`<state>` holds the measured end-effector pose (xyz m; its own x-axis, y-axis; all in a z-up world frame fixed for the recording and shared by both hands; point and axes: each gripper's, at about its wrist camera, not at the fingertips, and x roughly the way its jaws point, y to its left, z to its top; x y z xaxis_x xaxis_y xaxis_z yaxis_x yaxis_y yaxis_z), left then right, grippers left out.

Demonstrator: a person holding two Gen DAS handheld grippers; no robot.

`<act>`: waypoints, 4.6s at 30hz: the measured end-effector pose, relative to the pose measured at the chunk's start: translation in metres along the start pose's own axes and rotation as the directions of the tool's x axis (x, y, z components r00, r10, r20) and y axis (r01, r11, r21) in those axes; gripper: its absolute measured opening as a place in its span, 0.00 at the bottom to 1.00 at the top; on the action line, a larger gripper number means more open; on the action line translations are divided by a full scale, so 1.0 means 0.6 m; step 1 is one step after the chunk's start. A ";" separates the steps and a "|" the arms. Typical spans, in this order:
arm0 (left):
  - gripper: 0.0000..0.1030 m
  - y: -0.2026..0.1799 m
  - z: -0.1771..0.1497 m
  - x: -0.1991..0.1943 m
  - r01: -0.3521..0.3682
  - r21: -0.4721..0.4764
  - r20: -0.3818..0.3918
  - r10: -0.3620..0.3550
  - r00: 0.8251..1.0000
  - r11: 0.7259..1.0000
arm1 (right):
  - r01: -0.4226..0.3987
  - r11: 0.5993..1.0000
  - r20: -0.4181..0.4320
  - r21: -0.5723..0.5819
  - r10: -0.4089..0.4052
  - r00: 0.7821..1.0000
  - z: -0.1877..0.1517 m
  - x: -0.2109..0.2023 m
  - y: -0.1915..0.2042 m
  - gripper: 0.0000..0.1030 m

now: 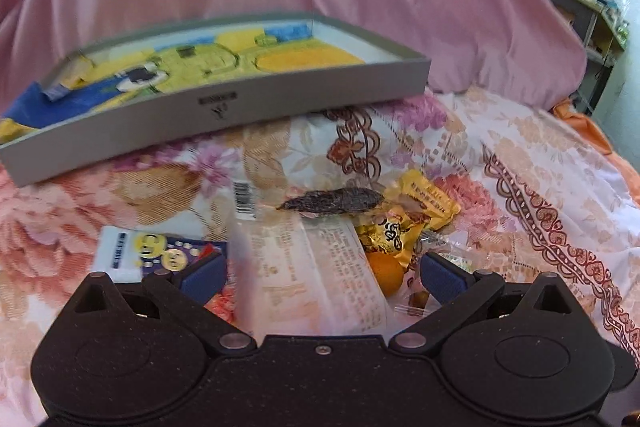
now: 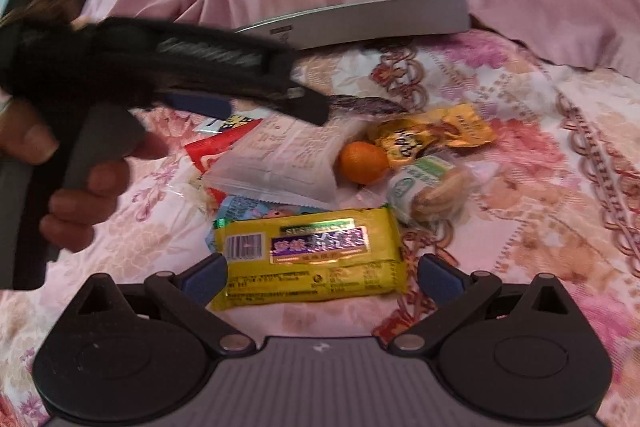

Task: Organize snacks
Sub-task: 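Grasp the white bread bag with the left gripper while the right gripper grasps the yellow biscuit pack, then carry the bread bag and yellow biscuit pack with both grippers into the grey tray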

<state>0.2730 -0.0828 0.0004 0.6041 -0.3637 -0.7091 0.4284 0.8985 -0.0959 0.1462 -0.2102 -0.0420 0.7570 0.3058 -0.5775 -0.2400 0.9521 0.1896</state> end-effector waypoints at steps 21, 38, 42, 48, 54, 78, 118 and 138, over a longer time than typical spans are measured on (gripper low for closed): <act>0.81 0.026 -0.016 0.019 -0.029 0.014 -0.135 0.031 0.990 0.999 | 0.094 0.985 -0.009 -0.145 -0.097 0.995 -0.006 0.023 0.071 1.00; 0.85 0.053 -0.038 -0.015 0.001 0.014 -0.132 0.001 0.991 1.000 | 0.211 0.939 -0.001 -0.271 -0.219 0.976 -0.024 0.045 0.120 1.00; 0.87 0.031 -0.028 0.009 -0.041 0.064 -0.150 0.050 0.987 0.997 | 0.218 0.944 -0.001 -0.247 -0.226 0.974 -0.023 0.044 0.120 1.00; 0.75 0.034 -0.036 -0.003 -0.062 0.051 -0.143 0.069 0.987 0.997 | 0.197 0.959 0.001 -0.202 -0.201 0.980 -0.024 0.032 0.103 0.95; 0.72 0.057 -0.071 -0.048 -0.053 -0.016 -0.130 0.050 0.990 0.998 | 0.186 0.968 0.020 -0.168 -0.186 0.982 -0.031 0.004 0.098 0.90; 0.79 0.112 -0.255 -0.167 -0.028 -0.148 -0.007 0.027 1.000 0.989 | 0.121 0.970 -0.038 -0.212 -0.131 0.991 -0.071 -0.024 0.132 1.00; 0.66 0.134 -0.252 -0.207 0.056 -0.372 0.173 0.010 0.985 0.927 | 0.128 0.978 0.097 -0.168 -0.113 0.989 -0.067 -0.059 0.142 0.89; 0.67 0.226 0.092 -0.161 0.011 -0.387 0.391 0.153 0.908 0.922 | 0.175 0.942 0.258 -0.287 -0.100 0.961 0.239 0.017 0.095 0.89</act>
<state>0.3096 0.0605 0.0946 0.8766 -0.2883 -0.3852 0.1413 0.9196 -0.3667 0.2273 -0.1532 0.0766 0.9082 0.1973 -0.3691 -0.2680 0.9516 -0.1507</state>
